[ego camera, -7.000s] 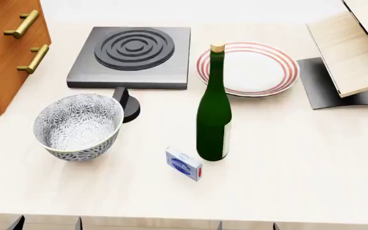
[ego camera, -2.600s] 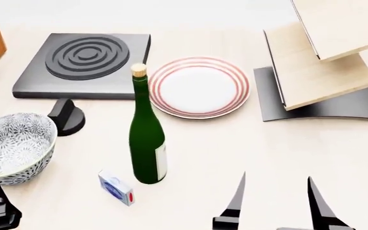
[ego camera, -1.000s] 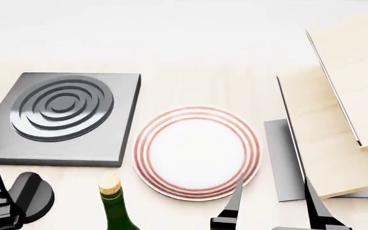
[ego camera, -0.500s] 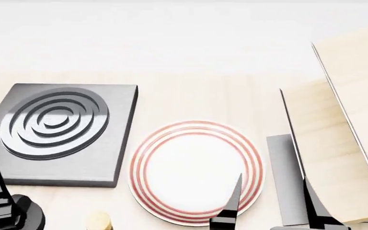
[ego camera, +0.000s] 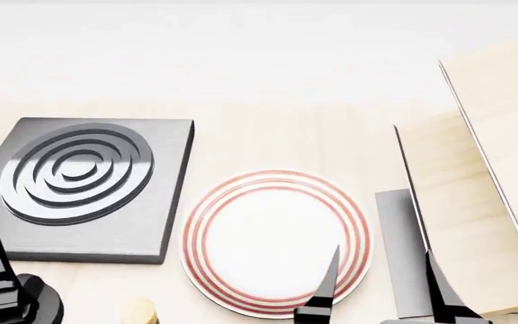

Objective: Pick up the akita bowl and put it on the plate.

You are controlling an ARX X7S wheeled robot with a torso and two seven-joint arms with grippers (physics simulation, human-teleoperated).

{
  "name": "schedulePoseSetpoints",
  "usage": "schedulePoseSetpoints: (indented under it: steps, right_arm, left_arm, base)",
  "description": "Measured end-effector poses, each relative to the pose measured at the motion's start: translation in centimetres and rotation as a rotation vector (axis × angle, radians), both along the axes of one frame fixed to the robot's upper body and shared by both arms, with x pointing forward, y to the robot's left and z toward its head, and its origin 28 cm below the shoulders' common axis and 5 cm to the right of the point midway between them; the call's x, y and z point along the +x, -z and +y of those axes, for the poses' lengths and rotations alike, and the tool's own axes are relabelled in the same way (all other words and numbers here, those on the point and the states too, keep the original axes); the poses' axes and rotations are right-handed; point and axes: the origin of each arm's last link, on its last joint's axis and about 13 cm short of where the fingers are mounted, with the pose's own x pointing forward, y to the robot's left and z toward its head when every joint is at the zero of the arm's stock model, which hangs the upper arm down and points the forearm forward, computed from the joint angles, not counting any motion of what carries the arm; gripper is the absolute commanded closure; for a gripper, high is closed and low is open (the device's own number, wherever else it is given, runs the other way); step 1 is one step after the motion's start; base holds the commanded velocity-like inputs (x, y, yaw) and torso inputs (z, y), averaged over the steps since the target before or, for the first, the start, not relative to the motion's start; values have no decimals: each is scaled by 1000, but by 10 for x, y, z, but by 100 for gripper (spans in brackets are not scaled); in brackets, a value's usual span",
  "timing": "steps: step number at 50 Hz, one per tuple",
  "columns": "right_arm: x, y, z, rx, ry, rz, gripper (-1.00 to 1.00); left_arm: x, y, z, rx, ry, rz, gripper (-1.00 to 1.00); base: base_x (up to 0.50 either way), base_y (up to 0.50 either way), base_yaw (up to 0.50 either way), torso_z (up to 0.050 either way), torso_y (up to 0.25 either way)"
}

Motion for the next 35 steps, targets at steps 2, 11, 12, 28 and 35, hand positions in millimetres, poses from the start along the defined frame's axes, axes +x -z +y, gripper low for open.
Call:
schedulePoseSetpoints:
  steps: [2, 11, 12, 28, 35]
  right_arm:
    - [0, 0, 0, 0, -1, 1, -100]
    - [1, 3, 1, -2, -4, 6, -100]
    - [1, 3, 1, -2, -5, 7, -100]
    - [3, 7, 3, -7, -8, 19, -100]
    - [4, 8, 3, -10, -10, 23, -100]
  left_arm:
    - [0, 0, 0, 1, -1, 1, -100]
    - [0, 1, 3, 13, -21, 14, -100]
    - [0, 1, 4, 15, -25, 16, -100]
    - [-3, -1, 18, 60, -114, 47, -100]
    - [-5, -1, 26, 75, -155, 55, -100]
  base:
    - [0, 0, 0, 0, 0]
    - [0, 0, 0, 0, 0]
    - [0, 0, 0, 0, 0]
    - [0, 0, 0, 0, 0]
    - [0, 0, 0, 0, 0]
